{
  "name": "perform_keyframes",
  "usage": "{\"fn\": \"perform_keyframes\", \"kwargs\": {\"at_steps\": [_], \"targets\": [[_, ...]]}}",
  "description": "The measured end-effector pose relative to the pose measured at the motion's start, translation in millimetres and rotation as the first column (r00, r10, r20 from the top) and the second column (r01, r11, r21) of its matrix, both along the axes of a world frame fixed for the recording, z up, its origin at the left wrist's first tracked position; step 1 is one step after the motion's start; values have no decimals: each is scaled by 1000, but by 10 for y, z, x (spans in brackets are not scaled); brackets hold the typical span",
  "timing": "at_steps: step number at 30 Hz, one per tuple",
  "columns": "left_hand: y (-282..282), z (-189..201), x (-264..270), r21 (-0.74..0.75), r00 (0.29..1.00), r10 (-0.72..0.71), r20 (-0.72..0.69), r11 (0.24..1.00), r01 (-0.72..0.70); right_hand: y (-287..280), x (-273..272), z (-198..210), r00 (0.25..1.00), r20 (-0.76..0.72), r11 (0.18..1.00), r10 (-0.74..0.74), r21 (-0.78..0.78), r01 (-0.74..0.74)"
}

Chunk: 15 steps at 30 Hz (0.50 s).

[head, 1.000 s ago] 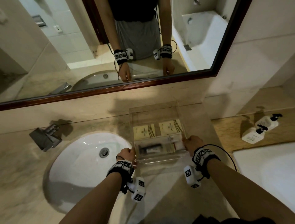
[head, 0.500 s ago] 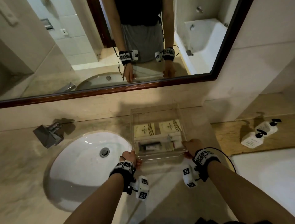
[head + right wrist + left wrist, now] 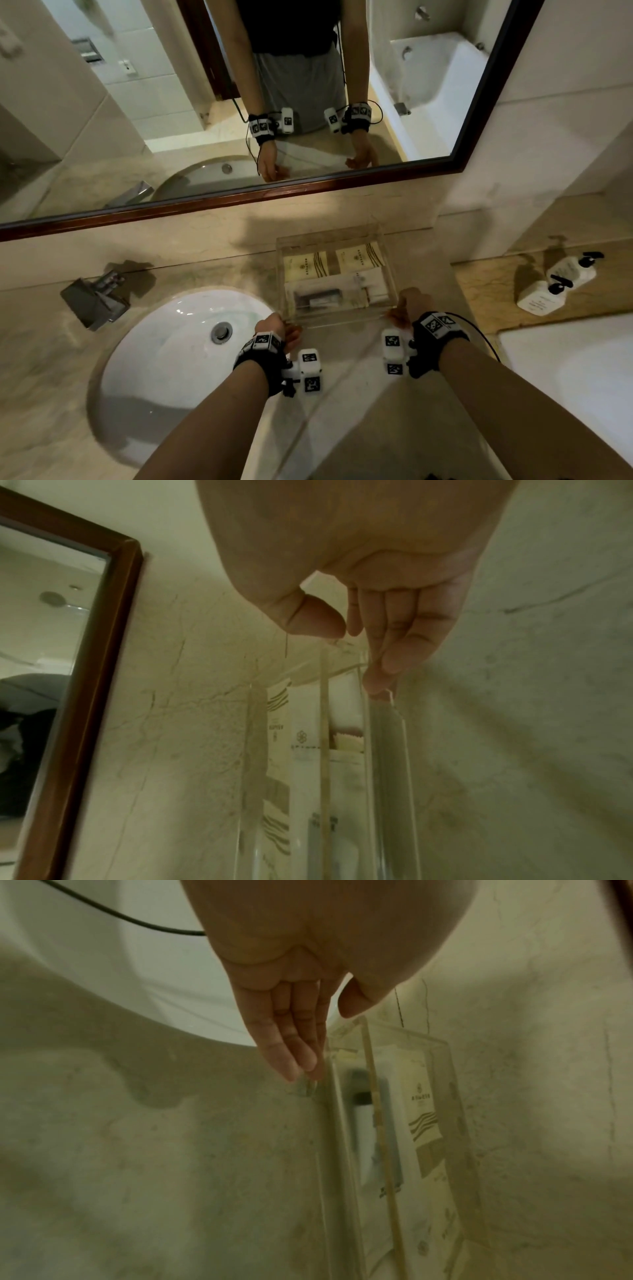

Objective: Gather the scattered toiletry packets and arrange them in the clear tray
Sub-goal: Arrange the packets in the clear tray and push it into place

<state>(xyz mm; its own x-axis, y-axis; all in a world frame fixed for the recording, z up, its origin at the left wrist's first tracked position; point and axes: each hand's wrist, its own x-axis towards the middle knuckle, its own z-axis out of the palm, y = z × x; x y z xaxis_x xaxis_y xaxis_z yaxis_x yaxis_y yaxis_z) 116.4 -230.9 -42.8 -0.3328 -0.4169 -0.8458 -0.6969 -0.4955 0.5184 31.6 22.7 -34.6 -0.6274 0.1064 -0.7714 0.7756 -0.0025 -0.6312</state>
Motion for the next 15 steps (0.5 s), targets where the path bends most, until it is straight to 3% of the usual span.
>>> {"fn": "perform_keyframes", "kwargs": {"at_steps": [5, 15], "targets": [[11, 16, -91, 95, 998, 63, -18, 994, -61, -44, -66, -21, 999, 34, 999, -31, 28, 30], [-2, -72, -171, 209, 986, 165, -38, 966, -154, -180, -62, 111, 959, 121, 961, -256, -73, 265]]}}
